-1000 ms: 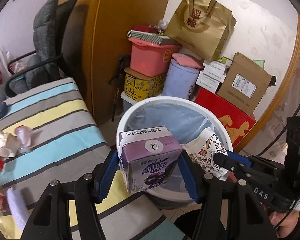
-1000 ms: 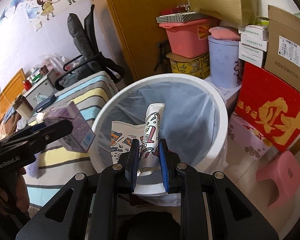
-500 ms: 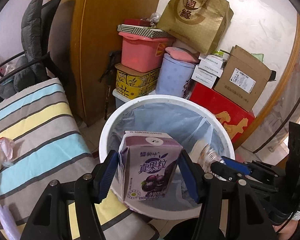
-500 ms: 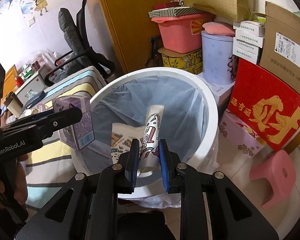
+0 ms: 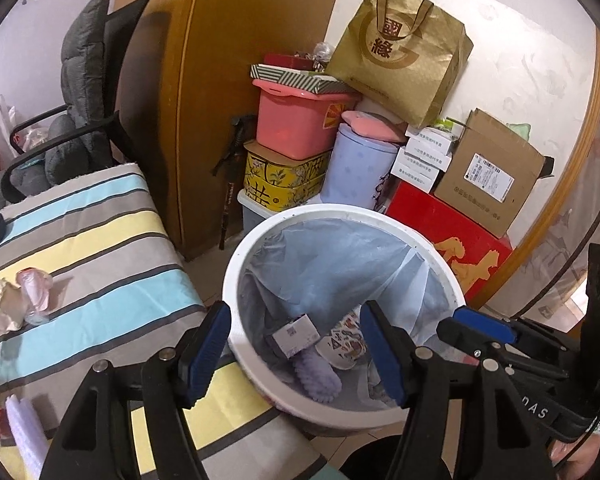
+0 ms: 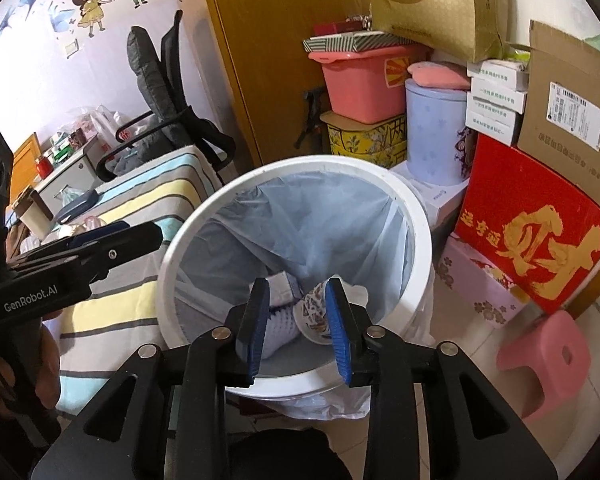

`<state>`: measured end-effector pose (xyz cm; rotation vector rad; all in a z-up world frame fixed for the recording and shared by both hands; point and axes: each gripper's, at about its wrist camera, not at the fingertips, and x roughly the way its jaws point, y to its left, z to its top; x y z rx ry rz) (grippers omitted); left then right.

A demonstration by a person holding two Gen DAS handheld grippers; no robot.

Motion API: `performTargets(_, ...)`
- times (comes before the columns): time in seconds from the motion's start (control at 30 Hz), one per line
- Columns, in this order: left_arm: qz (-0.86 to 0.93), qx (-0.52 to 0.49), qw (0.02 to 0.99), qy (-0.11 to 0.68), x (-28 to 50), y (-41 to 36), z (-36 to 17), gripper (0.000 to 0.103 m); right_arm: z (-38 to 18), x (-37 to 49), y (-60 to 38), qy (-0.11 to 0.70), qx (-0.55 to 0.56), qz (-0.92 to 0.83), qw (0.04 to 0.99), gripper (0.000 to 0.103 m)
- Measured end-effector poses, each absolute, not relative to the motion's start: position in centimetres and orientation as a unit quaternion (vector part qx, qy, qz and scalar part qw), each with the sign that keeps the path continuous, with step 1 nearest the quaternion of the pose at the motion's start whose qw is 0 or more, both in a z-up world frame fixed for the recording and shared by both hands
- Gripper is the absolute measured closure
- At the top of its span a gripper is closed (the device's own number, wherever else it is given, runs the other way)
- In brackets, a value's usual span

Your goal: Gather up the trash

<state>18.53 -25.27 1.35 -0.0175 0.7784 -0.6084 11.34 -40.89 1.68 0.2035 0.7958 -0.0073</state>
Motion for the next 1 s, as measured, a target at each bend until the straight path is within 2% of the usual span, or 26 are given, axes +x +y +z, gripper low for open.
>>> performTargets(0.5,-0.256,-0.016,0.902,0.349,14.2,-20.2,3.4,0.036,3.7,10.2,-37.3,0.358,0.074,0.031,0.930,0.071)
performTargets(1.0,-0.192,-0.028,0.914,0.357,10.2,-13.1,2.3,0.039,3.5,9.4,-31.7,0.368,0.047,0.097,0.924,0.071)
